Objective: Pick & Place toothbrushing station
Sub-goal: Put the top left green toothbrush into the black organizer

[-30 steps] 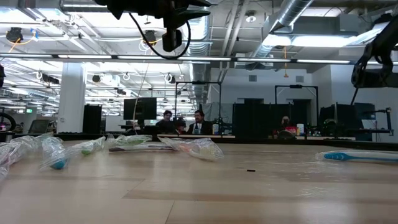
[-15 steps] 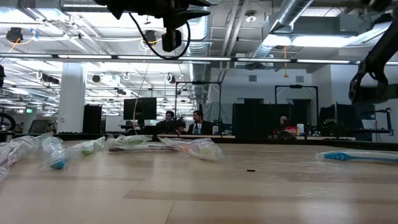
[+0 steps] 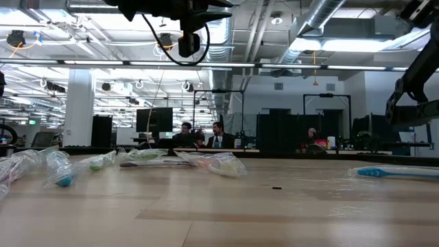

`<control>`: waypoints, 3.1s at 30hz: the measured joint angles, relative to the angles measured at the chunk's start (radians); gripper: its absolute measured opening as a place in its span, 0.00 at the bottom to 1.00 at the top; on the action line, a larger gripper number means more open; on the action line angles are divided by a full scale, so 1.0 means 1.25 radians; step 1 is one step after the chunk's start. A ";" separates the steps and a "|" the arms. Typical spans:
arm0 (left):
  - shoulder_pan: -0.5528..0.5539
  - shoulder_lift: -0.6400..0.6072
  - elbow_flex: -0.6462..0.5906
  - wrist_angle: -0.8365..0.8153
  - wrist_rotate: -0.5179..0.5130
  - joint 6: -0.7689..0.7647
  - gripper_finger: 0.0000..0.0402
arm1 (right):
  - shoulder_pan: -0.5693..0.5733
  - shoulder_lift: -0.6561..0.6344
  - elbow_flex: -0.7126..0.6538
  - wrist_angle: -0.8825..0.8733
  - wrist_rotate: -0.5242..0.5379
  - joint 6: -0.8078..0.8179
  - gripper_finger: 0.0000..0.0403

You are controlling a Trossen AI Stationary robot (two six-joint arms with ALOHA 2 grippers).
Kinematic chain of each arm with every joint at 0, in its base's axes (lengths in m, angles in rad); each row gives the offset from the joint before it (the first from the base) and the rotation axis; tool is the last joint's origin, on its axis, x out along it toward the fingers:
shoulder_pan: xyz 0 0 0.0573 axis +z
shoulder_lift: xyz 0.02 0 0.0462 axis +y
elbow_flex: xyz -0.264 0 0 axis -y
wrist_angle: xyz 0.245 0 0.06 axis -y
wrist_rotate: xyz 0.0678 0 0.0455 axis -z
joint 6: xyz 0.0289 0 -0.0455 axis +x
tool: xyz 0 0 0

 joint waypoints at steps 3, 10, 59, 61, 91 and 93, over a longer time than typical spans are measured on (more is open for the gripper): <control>0.002 0.000 0.000 0.000 0.000 -0.003 0.13 | 0.000 0.000 -0.020 -0.008 0.001 -0.001 0.00; 0.002 0.000 0.000 -0.001 0.000 -0.006 0.13 | -0.021 0.000 -0.036 -0.002 -0.069 -0.012 0.00; 0.006 0.000 0.000 -0.001 0.001 -0.009 0.13 | -0.783 0.016 -0.244 0.222 -0.733 0.008 0.00; 0.006 0.000 0.000 -0.001 0.001 -0.009 0.13 | -0.827 0.016 -0.244 0.221 -0.757 0.008 0.00; 0.010 0.000 0.000 -0.001 0.001 0.016 0.13 | -1.345 0.256 -0.242 0.209 -1.190 0.088 0.00; 0.010 0.000 0.000 -0.001 0.001 0.019 0.13 | -1.355 0.285 -0.231 0.228 -1.193 0.085 0.00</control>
